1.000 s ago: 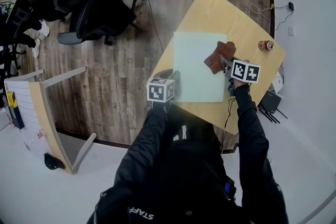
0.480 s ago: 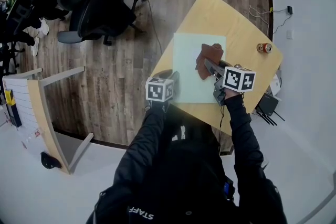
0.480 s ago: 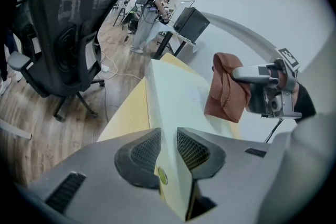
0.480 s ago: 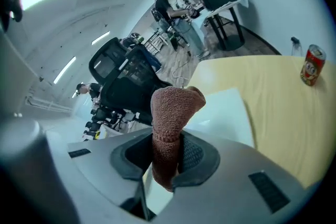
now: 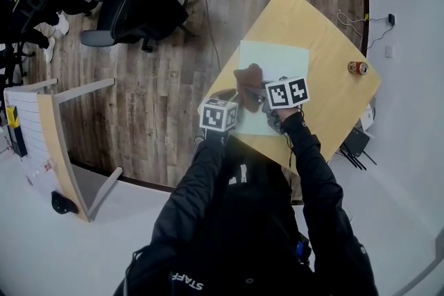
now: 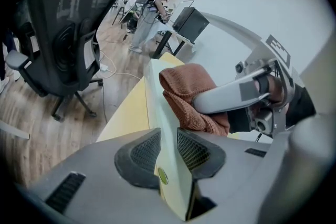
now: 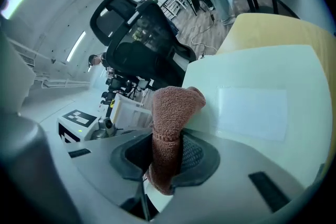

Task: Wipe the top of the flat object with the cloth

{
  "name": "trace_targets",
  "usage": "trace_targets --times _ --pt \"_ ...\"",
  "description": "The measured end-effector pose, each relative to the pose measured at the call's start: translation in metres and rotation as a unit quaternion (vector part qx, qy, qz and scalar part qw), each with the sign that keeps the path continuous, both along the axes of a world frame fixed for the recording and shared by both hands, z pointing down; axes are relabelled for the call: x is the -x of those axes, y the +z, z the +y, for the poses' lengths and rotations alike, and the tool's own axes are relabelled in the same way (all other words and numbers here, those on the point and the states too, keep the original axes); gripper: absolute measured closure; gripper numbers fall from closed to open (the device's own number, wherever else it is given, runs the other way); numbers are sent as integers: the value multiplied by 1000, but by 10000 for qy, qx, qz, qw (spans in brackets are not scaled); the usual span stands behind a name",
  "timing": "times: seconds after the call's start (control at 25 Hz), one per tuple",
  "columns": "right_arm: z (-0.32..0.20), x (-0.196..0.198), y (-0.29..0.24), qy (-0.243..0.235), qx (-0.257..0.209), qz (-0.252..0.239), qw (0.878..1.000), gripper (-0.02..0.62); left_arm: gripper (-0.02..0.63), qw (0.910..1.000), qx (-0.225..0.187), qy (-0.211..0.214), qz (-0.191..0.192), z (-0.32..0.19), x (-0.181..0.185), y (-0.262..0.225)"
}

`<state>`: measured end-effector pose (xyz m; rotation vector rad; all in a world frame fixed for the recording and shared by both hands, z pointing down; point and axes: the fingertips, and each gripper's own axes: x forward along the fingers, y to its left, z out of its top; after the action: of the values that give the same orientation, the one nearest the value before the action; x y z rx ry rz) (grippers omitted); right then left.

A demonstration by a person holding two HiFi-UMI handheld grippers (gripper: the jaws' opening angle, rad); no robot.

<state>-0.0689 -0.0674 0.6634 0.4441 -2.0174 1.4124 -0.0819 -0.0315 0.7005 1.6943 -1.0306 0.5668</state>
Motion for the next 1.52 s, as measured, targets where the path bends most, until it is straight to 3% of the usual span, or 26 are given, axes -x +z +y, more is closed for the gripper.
trace_targets --times 0.28,1.52 --pt "0 -12 17 367 82 61 9993 489 489 10000 43 -42 38 1 4 0" --pt "-18 -195 16 1322 -442 1064 9845 489 489 10000 65 24 60 -1 2 0"
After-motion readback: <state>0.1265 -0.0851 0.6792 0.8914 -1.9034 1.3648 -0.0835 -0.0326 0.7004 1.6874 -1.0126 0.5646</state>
